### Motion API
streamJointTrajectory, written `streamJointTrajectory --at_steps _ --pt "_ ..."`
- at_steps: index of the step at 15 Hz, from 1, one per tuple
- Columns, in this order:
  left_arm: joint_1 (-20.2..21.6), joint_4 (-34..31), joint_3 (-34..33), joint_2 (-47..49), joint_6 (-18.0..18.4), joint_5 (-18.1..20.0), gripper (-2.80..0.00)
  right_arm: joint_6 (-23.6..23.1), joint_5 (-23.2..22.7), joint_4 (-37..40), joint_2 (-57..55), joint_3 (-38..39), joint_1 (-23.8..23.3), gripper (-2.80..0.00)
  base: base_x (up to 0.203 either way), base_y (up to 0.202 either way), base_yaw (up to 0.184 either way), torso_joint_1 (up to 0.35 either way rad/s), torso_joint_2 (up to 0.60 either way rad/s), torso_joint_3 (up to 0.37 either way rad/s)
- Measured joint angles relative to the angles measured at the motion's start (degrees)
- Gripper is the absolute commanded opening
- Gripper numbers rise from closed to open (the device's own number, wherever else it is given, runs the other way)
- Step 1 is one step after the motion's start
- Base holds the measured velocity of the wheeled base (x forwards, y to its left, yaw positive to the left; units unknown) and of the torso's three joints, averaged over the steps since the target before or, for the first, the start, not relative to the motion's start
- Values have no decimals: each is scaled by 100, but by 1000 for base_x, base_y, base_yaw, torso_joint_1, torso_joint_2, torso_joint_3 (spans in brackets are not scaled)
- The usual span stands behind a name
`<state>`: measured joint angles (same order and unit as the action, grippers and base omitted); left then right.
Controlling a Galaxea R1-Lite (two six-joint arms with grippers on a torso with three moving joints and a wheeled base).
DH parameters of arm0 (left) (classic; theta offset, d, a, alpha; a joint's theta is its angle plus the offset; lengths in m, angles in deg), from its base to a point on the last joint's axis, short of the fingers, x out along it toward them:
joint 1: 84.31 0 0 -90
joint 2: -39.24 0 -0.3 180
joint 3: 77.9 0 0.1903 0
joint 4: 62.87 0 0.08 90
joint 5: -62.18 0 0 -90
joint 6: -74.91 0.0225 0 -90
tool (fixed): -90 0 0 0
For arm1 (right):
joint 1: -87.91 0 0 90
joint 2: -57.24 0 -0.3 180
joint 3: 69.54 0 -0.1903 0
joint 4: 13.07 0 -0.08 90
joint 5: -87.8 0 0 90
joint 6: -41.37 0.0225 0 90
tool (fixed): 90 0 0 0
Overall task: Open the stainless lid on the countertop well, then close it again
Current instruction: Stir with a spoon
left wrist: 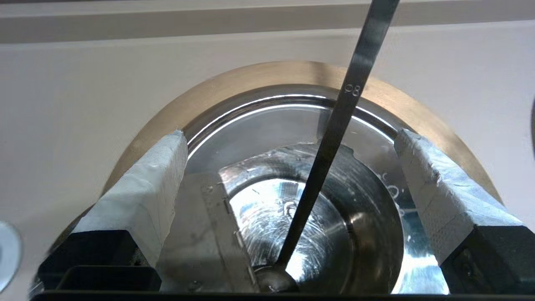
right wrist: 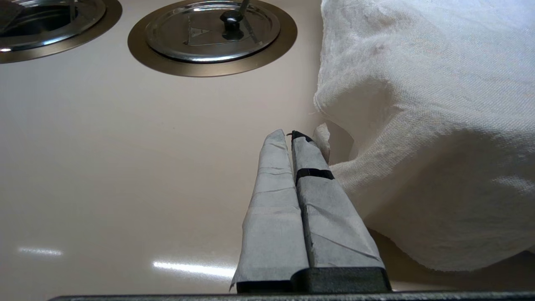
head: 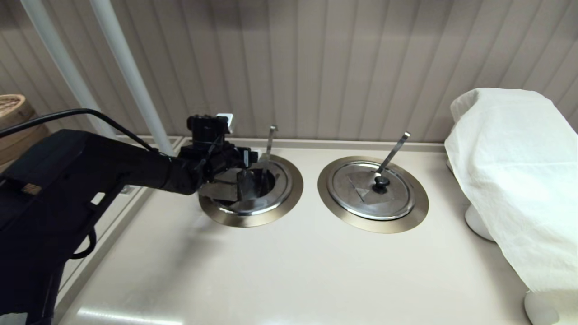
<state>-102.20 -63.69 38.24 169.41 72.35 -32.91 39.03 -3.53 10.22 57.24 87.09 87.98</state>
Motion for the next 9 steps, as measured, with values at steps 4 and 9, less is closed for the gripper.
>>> streamJointTrajectory --at_steps 4,9 --pt "-6 -778 1474 892 6 212 0 2 0 1 0 0 0 -280 0 0 0 0 0 0" --pt "-50 -770 1999 1523 4 553 0 2 1 1 0 0 0 -280 0 0 0 0 0 0"
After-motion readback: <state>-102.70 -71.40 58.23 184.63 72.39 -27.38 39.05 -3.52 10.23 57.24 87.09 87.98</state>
